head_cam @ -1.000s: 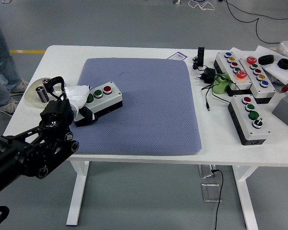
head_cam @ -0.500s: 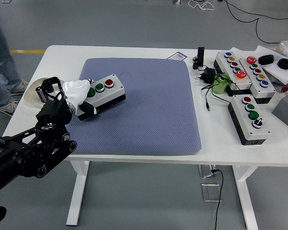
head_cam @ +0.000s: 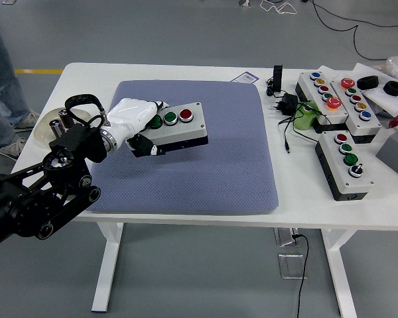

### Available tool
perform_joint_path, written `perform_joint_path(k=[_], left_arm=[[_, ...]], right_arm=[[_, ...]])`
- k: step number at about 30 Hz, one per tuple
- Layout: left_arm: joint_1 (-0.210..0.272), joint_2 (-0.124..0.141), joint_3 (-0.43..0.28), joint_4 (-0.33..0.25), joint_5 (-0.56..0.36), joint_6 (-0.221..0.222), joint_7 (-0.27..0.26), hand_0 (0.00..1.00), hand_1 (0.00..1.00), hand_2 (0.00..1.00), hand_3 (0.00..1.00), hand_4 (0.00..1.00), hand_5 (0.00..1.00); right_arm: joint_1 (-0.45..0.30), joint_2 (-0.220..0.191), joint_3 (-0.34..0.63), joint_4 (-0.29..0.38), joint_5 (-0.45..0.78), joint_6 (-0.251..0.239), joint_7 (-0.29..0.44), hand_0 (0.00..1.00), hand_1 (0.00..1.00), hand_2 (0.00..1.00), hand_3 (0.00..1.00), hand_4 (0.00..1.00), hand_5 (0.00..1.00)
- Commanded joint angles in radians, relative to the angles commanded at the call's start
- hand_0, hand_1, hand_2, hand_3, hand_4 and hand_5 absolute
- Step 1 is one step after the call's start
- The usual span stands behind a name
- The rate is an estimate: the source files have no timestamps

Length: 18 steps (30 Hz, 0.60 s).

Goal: Pick up the button,place it on the desk,press the button,press the button

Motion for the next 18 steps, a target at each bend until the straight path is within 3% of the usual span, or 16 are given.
perform_joint_path(k=[6,18], left_arm=[[-0.018,-0.010,0.021,0.025,0.008,-0.032,-0.031,0.293,0.180,0.171,0.251,0.499,0.002],[-0.033,-0.057,0.079,0.092,0.015,-0.052,-0.009,0.303,0.196,0.190,0.273,0.540,0.002]], right_arm=[[0.001,0.000,-0.003,0.000,0.001,0.000,0.000,0.732,0.700,0.748,0.696,0.455,0.292],[-0.002,0.001,-0.013,0.000,0.007,-0.001,-0.001,0.731,0.700,0.748,0.696,0.456,0.292]])
